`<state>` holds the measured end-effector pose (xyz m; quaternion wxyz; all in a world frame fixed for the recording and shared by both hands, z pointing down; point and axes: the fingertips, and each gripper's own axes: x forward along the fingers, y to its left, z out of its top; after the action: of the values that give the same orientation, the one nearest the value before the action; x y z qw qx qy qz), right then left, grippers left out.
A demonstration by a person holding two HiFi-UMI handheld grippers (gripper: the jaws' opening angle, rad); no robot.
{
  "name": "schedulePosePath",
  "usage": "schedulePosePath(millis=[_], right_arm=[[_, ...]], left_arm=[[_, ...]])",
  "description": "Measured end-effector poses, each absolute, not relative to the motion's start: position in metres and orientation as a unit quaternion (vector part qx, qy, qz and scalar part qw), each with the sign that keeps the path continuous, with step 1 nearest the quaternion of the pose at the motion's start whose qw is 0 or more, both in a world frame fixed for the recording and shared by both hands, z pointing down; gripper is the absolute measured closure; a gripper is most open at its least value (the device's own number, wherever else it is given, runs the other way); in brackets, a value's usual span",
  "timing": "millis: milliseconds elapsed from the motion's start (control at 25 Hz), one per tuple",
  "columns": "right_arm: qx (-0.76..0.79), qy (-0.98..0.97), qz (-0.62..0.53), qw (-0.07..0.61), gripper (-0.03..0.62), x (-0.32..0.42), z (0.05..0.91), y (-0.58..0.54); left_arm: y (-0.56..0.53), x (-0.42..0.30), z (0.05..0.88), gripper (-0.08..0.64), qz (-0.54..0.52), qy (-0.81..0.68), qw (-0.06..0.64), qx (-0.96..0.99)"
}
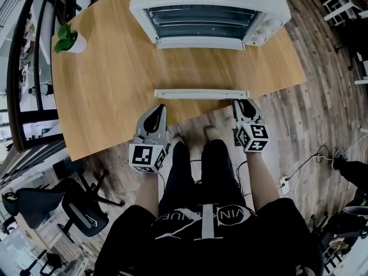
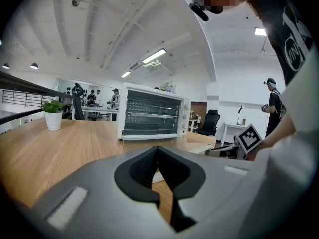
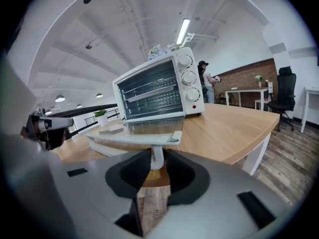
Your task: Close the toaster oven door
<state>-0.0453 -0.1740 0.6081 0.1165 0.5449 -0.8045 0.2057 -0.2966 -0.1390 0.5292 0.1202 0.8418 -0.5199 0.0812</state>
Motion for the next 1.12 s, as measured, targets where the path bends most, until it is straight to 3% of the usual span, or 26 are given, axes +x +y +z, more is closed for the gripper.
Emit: schedulePosePath(millis=[1120], right_arm=[[0.568,-0.804,0.166,0.059,0.499,-0.044,0.523,-0.183]], left_arm=[[-0.182,-0.298,0.470,0.549,0.052,-0.513,0.067,0.854]])
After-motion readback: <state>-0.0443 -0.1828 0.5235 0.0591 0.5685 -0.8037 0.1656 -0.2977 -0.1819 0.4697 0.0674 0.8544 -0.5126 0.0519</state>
